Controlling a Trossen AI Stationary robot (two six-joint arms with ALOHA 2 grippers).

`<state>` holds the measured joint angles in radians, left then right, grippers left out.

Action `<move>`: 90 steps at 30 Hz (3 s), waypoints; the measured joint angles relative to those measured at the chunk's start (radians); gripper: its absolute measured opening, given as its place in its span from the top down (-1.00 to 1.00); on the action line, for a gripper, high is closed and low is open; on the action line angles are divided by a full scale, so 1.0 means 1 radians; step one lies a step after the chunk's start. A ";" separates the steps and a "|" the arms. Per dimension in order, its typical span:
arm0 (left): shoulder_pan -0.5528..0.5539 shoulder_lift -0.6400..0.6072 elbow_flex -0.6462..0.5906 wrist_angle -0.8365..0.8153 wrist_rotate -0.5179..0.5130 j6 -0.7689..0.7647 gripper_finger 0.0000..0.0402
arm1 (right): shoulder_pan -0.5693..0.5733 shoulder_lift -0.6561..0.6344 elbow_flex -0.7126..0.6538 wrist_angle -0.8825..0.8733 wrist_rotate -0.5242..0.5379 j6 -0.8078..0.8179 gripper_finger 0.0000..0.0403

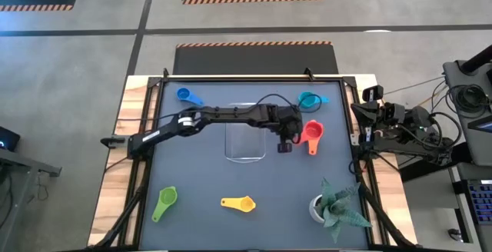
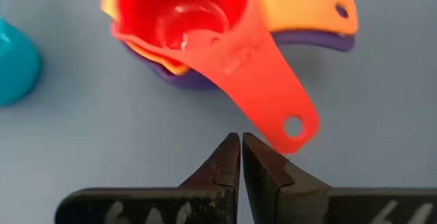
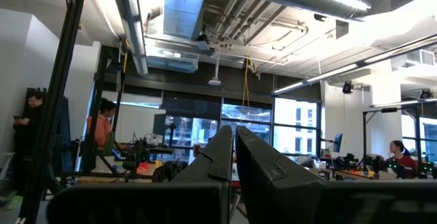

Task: Nest measuring cups in basket
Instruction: Stack the red measuring cup on top of the orange measuring cup

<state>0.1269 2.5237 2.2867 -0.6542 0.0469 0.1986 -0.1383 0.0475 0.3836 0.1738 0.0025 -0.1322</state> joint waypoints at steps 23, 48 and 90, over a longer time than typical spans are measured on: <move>-0.035 0.016 0.010 0.072 0.123 -0.025 1.00 | 0.000 0.023 0.000 -0.046 0.157 0.120 0.96; -0.036 0.004 0.010 0.047 0.117 0.021 1.00 | 0.000 0.366 0.274 -1.330 0.236 0.953 0.96; -0.048 0.010 -0.019 0.082 0.049 -0.006 1.00 | 0.000 0.377 -0.151 -0.890 0.075 1.081 0.96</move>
<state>0.0789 2.5336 2.2673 -0.5722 0.0956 0.1924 -0.1379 0.4249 0.2325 -0.7167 0.0774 0.9486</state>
